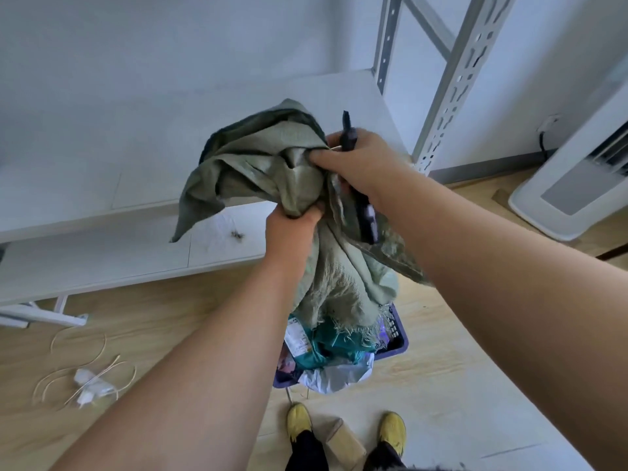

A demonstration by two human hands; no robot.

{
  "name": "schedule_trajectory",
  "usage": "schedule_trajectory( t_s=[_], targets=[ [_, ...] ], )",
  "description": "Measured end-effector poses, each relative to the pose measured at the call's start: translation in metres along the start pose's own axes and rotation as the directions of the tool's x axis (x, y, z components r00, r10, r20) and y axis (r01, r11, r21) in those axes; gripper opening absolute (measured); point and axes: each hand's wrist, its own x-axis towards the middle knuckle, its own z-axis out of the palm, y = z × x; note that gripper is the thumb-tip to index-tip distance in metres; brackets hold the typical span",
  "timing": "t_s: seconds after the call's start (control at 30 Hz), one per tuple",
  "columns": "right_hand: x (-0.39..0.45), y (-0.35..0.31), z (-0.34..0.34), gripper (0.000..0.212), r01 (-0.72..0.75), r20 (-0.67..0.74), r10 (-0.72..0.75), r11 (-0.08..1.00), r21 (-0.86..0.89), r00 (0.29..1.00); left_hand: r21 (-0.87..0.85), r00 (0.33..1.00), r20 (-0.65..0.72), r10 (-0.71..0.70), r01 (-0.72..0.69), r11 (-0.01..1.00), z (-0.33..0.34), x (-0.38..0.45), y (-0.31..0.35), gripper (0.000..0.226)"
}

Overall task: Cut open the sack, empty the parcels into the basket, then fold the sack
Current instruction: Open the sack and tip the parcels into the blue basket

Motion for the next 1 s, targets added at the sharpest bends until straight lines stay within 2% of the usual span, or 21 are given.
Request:
schedule_trajectory(
  t_s=[0.07,0.13,0.2,0.27,0.3,0.33,0.43,0.47,0.5,0.53,0.6,0.67,0.73,0.83,0.87,0.93,1.0],
  targets=[
    [-0.002,0.015,-0.004,0.057,0.080,-0.027,-0.089,0.969,-0.233,0.996,-0.097,0.996,-0.047,-0.082,0.077,0.992,-0.003,0.006,-0.001,0.023],
    [-0.009,0.035,-0.006,0.081,0.112,-0.029,-0.142,0.879,-0.464,0.989,-0.121,0.988,-0.074,-0.138,0.128,0.984,-0.007,0.011,-0.002,0.022],
    [-0.016,0.059,-0.005,0.100,0.079,0.006,-0.093,0.801,-0.593,0.996,-0.154,0.975,-0.051,-0.216,0.206,0.966,-0.012,0.015,-0.001,0.032],
    [-0.023,0.080,0.000,0.110,0.015,0.056,0.023,0.796,-0.606,0.998,-0.198,0.963,0.043,-0.267,0.270,0.942,-0.011,0.015,0.002,0.046],
    [-0.027,0.087,0.005,0.106,-0.015,0.074,0.068,0.831,-0.556,0.995,-0.199,0.958,0.085,-0.275,0.287,0.937,-0.008,0.012,0.003,0.051],
    [-0.031,0.093,0.010,0.093,-0.038,0.078,0.087,0.874,-0.484,0.993,-0.201,0.956,0.116,-0.270,0.289,0.936,-0.006,0.011,0.003,0.055],
    [-0.031,0.101,0.016,0.037,-0.110,-0.052,0.099,0.956,-0.273,0.994,-0.283,0.977,0.165,-0.136,0.179,0.942,-0.006,0.008,-0.001,0.051],
    [-0.027,0.102,0.014,0.027,-0.144,-0.106,0.123,0.964,-0.222,0.987,-0.256,0.980,0.184,-0.078,0.124,0.959,-0.009,0.008,-0.001,0.055],
    [-0.025,0.102,0.011,0.021,-0.174,-0.143,0.148,0.966,-0.189,0.979,-0.157,0.981,0.192,-0.026,0.057,0.986,-0.014,0.006,-0.002,0.061],
    [-0.022,0.101,0.008,0.021,-0.197,-0.162,0.169,0.965,-0.174,0.972,-0.001,0.980,0.197,0.005,-0.004,1.000,-0.019,0.005,-0.005,0.067],
    [-0.018,0.100,0.002,0.024,-0.220,-0.159,0.195,0.962,-0.161,0.968,0.330,0.975,0.224,-0.013,-0.063,0.942,-0.025,-0.003,-0.019,0.069],
    [-0.021,0.093,0.000,0.022,-0.203,-0.117,0.189,0.971,-0.128,0.975,0.461,0.964,0.259,-0.051,-0.077,0.884,-0.025,-0.010,-0.037,0.055],
    [-0.023,0.080,0.001,0.021,-0.156,-0.072,0.149,0.982,-0.102,0.986,0.448,0.986,0.165,-0.020,-0.057,0.892,-0.021,-0.014,-0.039,0.036],
    [-0.023,0.052,0.002,0.017,-0.039,-0.095,0.037,0.999,-0.026,0.995,0.331,0.996,-0.004,0.085,-0.079,0.940,-0.019,-0.009,-0.019,0.028],
    [-0.023,0.043,0.001,0.017,0.002,-0.111,-0.002,1.000,0.001,0.994,0.285,0.992,-0.018,0.126,-0.116,0.951,-0.019,-0.008,-0.011,0.026],
    [-0.021,0.036,0.001,0.017,0.036,-0.119,-0.034,0.999,0.016,0.992,0.299,0.986,0.005,0.168,-0.162,0.940,-0.020,-0.006,0.001,0.025],
    [-0.023,0.036,0.000,0.015,-0.006,-0.096,0.007,1.000,0.005,0.995,0.358,0.984,0.057,0.169,-0.179,0.917,-0.022,-0.006,0.004,0.028]
  ],
)
